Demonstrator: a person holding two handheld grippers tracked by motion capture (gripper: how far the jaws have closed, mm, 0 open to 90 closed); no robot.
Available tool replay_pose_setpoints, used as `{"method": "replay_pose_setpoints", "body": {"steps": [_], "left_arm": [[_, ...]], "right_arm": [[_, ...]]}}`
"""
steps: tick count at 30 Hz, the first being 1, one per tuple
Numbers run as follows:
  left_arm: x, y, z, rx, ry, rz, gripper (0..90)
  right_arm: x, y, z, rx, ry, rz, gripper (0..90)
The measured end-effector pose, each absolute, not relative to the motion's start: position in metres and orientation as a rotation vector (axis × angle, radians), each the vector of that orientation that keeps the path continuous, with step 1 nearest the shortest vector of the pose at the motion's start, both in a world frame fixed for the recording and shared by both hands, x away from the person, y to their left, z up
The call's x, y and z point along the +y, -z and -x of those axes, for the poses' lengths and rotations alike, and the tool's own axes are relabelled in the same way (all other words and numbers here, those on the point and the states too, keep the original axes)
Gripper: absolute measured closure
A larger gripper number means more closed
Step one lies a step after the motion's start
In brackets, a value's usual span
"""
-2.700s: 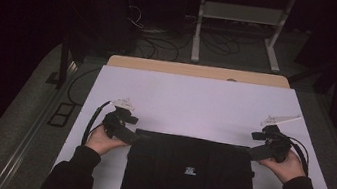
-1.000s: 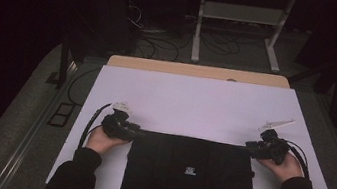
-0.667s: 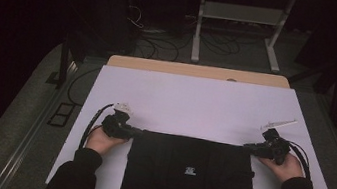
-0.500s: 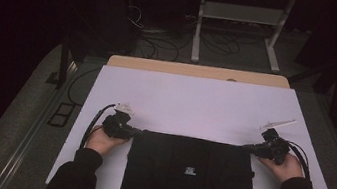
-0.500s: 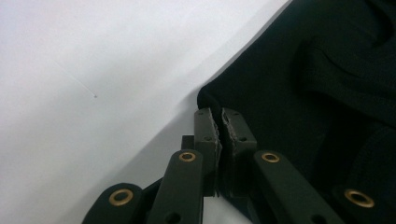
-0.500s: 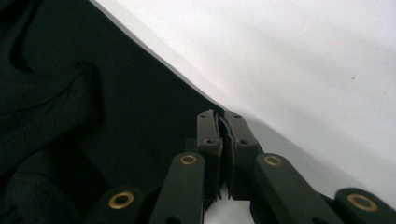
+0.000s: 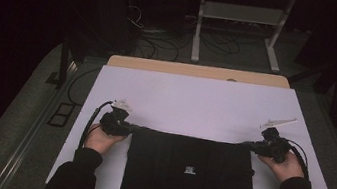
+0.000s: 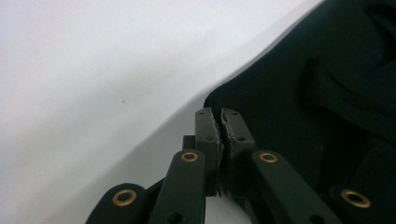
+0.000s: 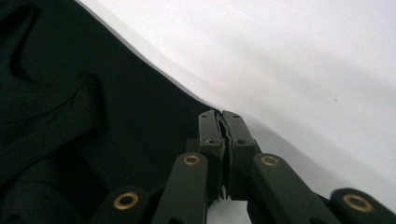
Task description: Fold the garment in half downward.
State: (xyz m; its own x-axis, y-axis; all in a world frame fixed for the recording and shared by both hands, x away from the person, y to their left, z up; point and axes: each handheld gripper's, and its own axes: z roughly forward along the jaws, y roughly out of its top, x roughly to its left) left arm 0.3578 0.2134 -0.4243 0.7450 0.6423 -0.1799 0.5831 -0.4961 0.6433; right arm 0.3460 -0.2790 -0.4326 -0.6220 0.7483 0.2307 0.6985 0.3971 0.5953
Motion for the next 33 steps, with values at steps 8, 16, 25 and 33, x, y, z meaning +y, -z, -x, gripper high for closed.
{"method": "replay_pose_setpoints", "body": {"steps": [8,16,25,33], "left_arm": [[0.214,0.419,-0.362,0.921,-0.167,-2.235,85.5],[0.217,0.404,-0.376,0.939,-0.219,-2.252,85.5],[0.216,0.388,-0.392,0.967,-0.246,-2.222,85.4],[0.215,0.382,-0.401,0.963,-0.255,-2.222,85.4]], "right_arm": [[-0.278,0.424,-0.354,2.527,-1.041,-1.315,86.1],[-0.279,0.412,-0.371,2.486,-1.051,-1.325,86.1],[-0.277,0.387,-0.386,2.449,-1.048,-1.325,86.1],[-0.276,0.381,-0.395,2.456,-1.041,-1.333,86.1]]}}
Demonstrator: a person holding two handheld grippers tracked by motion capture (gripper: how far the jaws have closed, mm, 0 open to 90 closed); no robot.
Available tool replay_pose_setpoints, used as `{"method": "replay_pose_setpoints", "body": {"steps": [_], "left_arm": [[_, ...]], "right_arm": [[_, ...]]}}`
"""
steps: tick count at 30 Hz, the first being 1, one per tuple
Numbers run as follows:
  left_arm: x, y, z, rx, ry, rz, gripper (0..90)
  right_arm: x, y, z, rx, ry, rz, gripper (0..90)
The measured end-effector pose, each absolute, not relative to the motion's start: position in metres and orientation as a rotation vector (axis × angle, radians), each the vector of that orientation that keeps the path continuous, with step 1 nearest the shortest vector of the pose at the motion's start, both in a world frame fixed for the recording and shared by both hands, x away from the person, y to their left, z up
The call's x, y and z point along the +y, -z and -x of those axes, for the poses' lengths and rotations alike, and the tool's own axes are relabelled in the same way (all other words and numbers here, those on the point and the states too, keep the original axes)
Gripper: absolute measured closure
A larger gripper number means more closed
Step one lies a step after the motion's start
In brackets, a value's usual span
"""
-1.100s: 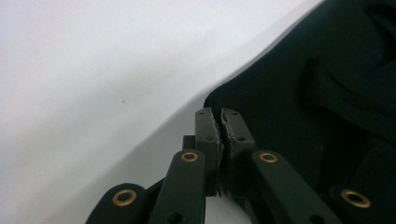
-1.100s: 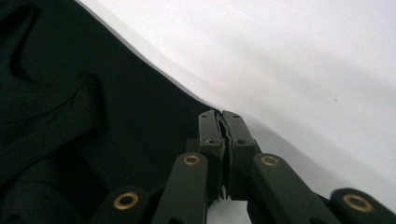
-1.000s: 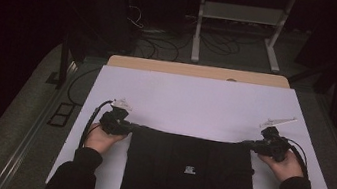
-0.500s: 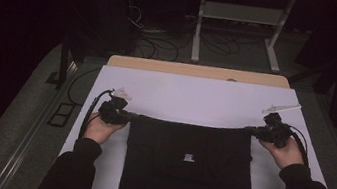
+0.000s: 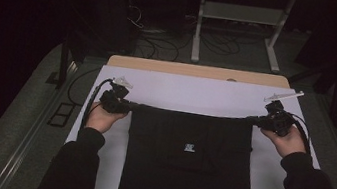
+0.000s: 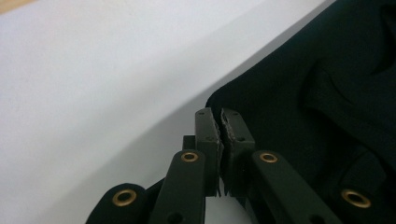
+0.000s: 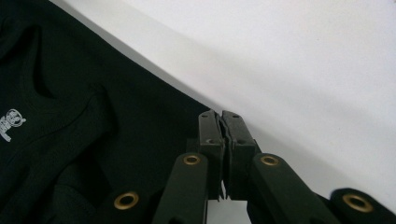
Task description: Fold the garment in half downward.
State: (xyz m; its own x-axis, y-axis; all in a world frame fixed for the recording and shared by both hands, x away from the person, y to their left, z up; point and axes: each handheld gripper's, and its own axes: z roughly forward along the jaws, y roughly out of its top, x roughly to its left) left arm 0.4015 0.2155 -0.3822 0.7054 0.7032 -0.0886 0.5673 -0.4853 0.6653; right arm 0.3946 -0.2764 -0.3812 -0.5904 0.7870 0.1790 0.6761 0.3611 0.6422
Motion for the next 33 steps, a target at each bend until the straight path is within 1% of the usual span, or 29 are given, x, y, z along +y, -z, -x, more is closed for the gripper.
{"method": "replay_pose_setpoints", "body": {"steps": [8,18,33], "left_arm": [[0.214,0.381,-0.415,0.987,-0.241,-2.197,85.3],[0.211,0.367,-0.426,0.977,-0.271,-2.197,85.3],[0.212,0.347,-0.439,0.976,-0.302,-2.174,85.3]], "right_arm": [[-0.279,0.38,-0.407,2.448,-1.04,-1.36,86.1],[-0.277,0.366,-0.422,2.418,-1.03,-1.361,86.1],[-0.278,0.347,-0.432,2.378,-1.06,-1.35,86.1]]}}
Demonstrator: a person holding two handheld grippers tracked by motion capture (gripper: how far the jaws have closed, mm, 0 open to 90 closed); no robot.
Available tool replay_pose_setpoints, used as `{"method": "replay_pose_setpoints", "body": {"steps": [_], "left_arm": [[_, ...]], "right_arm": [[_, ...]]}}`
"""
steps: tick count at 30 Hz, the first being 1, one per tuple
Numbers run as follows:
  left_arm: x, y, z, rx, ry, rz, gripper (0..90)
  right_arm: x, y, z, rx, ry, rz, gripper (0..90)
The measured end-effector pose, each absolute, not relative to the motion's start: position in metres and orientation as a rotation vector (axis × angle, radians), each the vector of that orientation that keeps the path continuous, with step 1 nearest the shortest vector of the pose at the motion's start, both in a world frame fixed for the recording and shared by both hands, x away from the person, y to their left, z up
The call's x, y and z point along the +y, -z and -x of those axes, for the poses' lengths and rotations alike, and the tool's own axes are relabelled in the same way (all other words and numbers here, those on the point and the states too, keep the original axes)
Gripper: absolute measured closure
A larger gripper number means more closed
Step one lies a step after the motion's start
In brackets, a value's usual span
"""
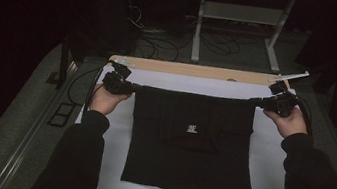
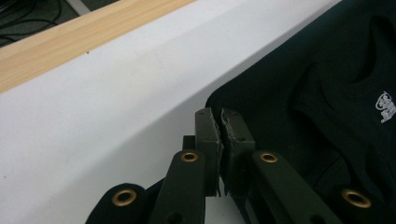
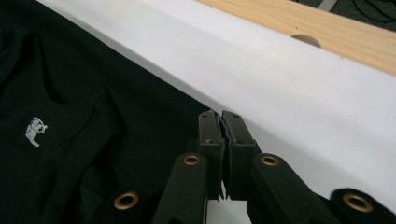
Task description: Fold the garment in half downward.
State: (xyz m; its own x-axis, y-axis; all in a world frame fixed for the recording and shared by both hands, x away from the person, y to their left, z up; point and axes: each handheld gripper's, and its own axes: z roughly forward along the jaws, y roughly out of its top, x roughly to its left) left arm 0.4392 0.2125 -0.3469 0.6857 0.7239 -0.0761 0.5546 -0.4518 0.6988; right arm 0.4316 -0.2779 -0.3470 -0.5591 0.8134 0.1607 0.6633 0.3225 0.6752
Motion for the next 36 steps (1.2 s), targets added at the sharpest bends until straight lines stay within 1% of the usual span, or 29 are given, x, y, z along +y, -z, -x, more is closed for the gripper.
{"method": "replay_pose_setpoints", "body": {"steps": [17,24,36], "left_arm": [[0.21,0.339,-0.468,0.987,-0.31,-2.157,85.3],[0.21,0.343,-0.475,1.017,-0.337,-2.127,85.2],[0.202,0.367,-0.49,1.036,-0.346,-2.131,84.9]], "right_arm": [[-0.278,0.34,-0.454,2.327,-1.056,-1.353,86.0],[-0.276,0.336,-0.463,2.277,-1.082,-1.333,86.0],[-0.271,0.357,-0.479,2.264,-1.06,-1.38,85.7]]}}
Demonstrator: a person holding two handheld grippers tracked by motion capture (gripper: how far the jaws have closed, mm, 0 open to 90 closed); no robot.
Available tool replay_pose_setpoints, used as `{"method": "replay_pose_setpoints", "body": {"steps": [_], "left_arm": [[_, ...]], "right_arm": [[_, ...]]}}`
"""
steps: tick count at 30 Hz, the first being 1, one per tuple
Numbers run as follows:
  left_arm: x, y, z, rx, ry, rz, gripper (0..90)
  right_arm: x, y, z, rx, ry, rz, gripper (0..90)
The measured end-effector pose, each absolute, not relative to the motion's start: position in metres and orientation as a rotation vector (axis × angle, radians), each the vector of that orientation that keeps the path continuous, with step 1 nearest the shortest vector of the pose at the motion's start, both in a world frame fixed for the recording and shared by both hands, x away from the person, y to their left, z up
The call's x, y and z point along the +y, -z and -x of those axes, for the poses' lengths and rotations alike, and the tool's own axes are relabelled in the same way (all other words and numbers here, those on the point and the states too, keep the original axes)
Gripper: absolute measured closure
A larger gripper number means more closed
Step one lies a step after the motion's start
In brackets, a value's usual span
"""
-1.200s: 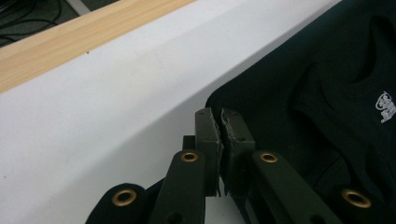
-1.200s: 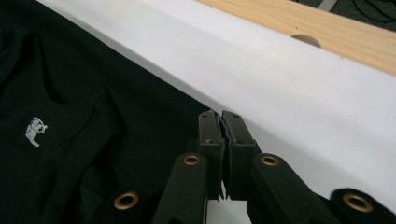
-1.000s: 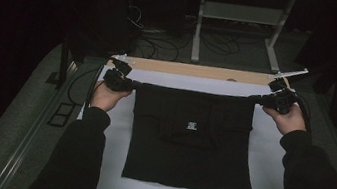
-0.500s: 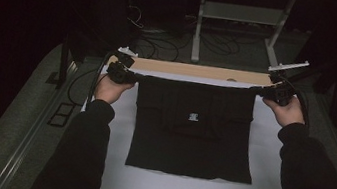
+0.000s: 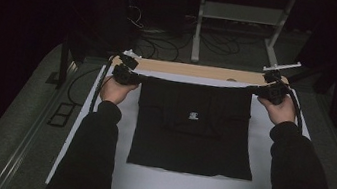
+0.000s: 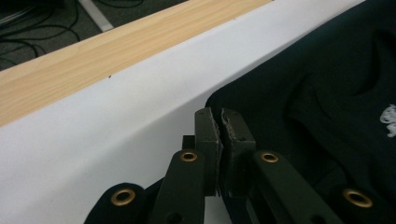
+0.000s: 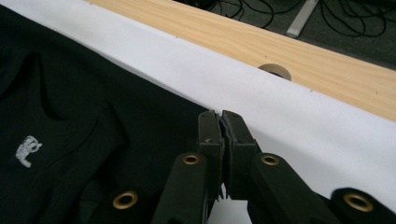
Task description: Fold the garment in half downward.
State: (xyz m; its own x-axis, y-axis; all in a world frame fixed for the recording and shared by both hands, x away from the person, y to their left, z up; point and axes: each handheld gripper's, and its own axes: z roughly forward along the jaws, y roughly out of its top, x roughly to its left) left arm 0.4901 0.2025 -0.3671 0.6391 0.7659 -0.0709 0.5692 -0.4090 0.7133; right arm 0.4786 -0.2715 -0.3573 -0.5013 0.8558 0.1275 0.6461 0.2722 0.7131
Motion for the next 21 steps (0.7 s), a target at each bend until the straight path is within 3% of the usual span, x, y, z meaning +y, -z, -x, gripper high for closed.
{"method": "replay_pose_setpoints", "body": {"steps": [15,17,21], "left_arm": [[0.196,0.395,-0.499,1.117,-0.312,-2.161,83.5],[0.196,0.397,-0.499,1.123,-0.314,-2.157,80.9],[0.201,0.402,-0.497,1.143,-0.303,-2.126,70.3]], "right_arm": [[-0.269,0.393,-0.497,2.285,-1.046,-1.509,85.2],[-0.269,0.394,-0.497,2.283,-1.05,-1.522,84.8],[-0.27,0.395,-0.498,2.288,-1.095,-1.549,74.0]]}}
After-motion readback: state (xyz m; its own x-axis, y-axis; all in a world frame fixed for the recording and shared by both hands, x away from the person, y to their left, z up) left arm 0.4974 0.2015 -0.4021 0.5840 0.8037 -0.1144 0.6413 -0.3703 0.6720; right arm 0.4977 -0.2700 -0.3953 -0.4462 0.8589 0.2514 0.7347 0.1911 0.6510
